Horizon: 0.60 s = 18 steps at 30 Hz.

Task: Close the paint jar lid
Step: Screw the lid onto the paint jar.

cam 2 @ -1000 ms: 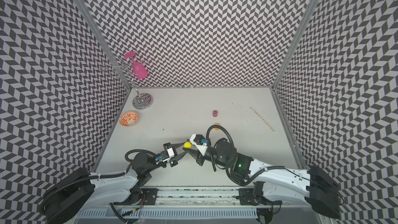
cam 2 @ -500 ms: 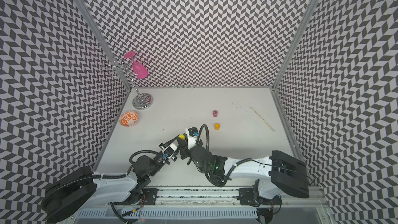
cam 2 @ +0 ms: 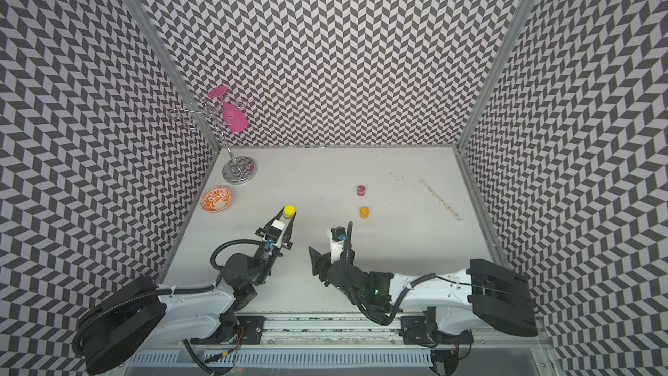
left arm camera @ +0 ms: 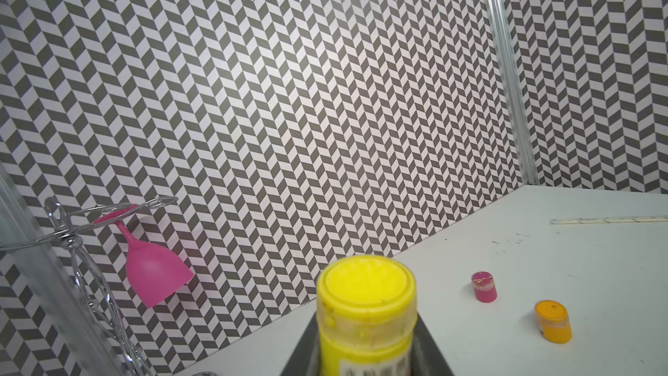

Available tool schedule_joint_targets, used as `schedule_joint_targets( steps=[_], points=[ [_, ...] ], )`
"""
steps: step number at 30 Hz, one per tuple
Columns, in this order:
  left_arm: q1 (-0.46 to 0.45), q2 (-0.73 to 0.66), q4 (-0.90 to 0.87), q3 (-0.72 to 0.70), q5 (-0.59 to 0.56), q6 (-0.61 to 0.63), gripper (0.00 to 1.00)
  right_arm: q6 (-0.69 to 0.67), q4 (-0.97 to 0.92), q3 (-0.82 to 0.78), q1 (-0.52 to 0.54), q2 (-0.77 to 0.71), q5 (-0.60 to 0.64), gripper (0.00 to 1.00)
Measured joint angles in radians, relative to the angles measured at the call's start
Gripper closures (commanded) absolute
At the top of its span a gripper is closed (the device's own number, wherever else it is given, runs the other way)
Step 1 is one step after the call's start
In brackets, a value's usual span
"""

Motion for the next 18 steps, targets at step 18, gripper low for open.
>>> schedule_joint_targets(
  steps=[18],
  points=[
    [0.103,0.225,-0.056,0.121,1.105,-0.213,0.74,-0.678,0.073,-0.171,-0.32,-0.523,-0.68,0.26]
  ],
)
